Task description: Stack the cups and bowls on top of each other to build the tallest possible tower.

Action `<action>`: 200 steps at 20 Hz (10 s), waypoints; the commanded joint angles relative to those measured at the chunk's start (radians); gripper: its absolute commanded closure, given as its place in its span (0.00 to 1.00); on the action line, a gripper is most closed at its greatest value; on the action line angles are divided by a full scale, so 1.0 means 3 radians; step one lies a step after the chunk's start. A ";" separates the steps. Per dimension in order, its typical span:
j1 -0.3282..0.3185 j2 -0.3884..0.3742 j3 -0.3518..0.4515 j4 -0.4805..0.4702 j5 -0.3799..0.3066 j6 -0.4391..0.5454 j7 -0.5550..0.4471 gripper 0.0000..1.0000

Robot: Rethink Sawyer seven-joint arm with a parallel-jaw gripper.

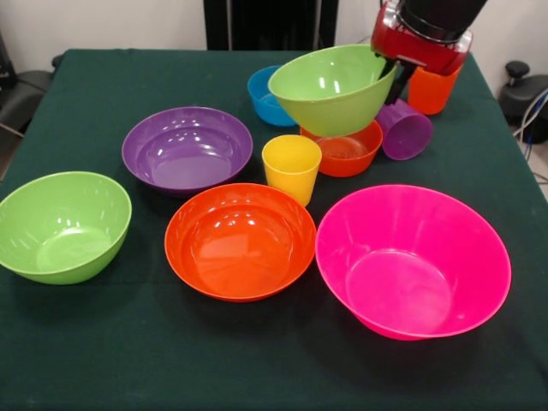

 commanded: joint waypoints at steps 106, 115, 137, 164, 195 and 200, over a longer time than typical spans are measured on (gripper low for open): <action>-0.0017 0.0191 0.0578 0.0103 0.0075 0.0035 0.0339 0.00; -0.0003 0.0112 0.0591 0.0095 0.0133 0.0145 0.0367 0.00; 0.0092 -0.0233 0.0573 0.0581 0.0222 0.0008 0.0409 0.00; 0.0049 -0.0156 0.0607 0.0385 0.0184 0.0164 0.0395 0.00; -0.0259 0.0601 0.0598 -0.1189 0.0073 0.1096 0.0204 0.00; -0.0311 0.0693 0.0621 -0.1386 0.0087 0.1216 0.0148 0.00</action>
